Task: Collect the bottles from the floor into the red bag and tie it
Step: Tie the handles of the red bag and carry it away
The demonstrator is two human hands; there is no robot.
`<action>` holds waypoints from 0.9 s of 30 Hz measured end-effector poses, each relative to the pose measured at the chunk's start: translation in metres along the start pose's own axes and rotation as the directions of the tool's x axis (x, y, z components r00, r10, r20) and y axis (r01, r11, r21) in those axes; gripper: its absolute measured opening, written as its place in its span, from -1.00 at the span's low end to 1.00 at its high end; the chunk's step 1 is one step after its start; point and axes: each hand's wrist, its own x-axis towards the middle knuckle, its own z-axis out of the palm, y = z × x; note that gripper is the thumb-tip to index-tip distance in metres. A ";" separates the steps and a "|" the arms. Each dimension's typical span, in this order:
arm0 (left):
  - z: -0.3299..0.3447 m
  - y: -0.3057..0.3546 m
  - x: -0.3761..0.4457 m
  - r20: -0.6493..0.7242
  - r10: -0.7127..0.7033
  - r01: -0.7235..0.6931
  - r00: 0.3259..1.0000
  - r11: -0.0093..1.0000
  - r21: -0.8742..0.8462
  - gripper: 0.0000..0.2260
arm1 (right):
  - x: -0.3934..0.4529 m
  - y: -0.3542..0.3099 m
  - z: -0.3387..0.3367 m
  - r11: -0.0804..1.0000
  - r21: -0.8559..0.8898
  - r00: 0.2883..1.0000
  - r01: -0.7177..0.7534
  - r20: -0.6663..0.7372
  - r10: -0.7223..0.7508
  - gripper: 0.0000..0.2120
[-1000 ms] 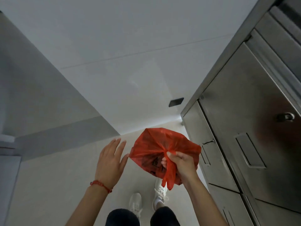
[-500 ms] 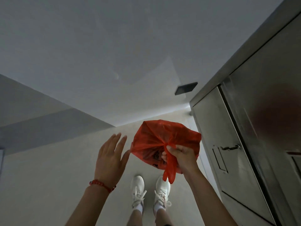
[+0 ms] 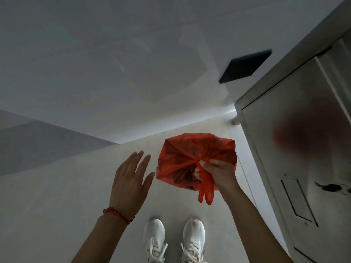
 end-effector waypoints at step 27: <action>0.142 -0.052 0.098 -0.032 0.046 -0.045 0.998 0.999 0.030 -0.46 | 0.186 0.055 0.004 0.991 0.087 0.994 0.102 -0.051 -0.098 -0.90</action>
